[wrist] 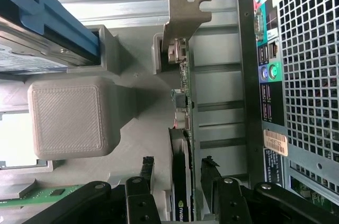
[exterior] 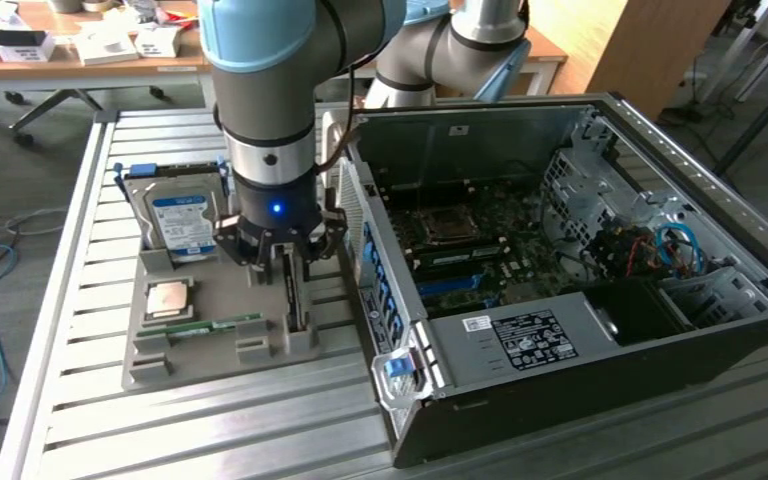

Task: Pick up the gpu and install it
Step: 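Pick up the gpu and move the gpu toward the slot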

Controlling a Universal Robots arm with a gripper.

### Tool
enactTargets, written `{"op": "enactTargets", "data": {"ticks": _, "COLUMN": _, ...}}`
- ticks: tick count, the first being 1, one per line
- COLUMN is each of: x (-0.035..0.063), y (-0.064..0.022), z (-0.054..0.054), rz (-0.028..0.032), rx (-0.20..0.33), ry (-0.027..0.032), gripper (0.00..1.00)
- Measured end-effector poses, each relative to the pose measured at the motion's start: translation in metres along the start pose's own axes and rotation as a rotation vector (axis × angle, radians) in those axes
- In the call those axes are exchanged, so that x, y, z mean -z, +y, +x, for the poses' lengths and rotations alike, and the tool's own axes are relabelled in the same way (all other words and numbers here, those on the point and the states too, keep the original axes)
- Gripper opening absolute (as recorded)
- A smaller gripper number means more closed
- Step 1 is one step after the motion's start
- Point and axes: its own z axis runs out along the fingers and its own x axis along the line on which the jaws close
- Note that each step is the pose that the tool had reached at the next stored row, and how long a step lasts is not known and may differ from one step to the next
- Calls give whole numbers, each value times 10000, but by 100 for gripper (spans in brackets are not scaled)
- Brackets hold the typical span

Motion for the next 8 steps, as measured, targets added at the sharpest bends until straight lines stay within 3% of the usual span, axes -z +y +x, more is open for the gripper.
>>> {"op": "enactTargets", "data": {"ticks": 8, "x": -4, "y": -7, "z": -1, "rz": 1, "rx": 0, "ry": -1, "gripper": 49}}
